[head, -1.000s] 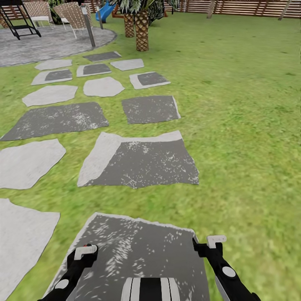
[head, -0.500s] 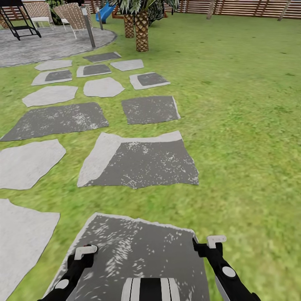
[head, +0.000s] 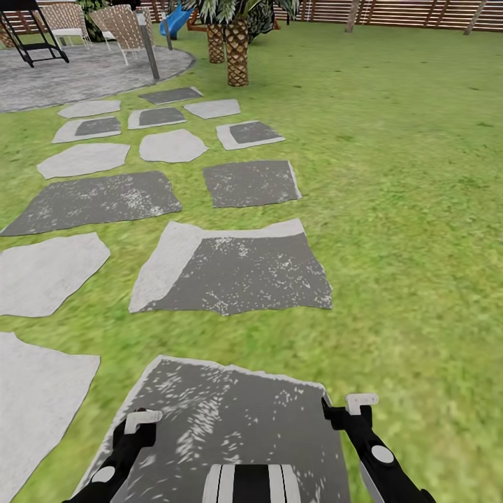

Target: In the garden, pick up the pesticide atomizer on the floor and spray pesticide onto both trees until each tree trunk is fully covered.

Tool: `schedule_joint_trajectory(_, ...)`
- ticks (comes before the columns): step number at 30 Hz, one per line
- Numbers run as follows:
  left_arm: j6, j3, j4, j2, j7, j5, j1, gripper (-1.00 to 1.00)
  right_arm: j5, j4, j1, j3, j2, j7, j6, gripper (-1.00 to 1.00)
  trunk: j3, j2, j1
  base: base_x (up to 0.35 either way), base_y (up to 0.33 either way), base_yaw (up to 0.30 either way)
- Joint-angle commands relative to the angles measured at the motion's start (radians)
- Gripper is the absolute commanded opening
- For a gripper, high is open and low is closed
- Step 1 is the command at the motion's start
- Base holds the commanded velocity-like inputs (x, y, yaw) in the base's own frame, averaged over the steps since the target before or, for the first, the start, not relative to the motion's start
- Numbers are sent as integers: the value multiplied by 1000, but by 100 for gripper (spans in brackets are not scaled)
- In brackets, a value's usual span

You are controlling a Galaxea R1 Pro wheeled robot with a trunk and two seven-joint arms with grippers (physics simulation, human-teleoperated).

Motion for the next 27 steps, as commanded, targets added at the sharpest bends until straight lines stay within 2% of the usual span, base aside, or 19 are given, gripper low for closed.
schedule_joint_trajectory(1,-3,3,1,0,-1,0,-1,-100,2,1,0,2,-1,0,-3,100,-1,0,0,0,0,0)
schedule_joint_trajectory(7,-2,-2,-1,0,-2,0,-1,-100,2,1,0,2,-1,0,-3,100,-1,0,0,0,0,0)
schedule_joint_trajectory(27,2,-6,-1,-2,-3,-2,-1,-100,2,-2,0,5,5,0,-3,100,77,4,-9,0,0,0)
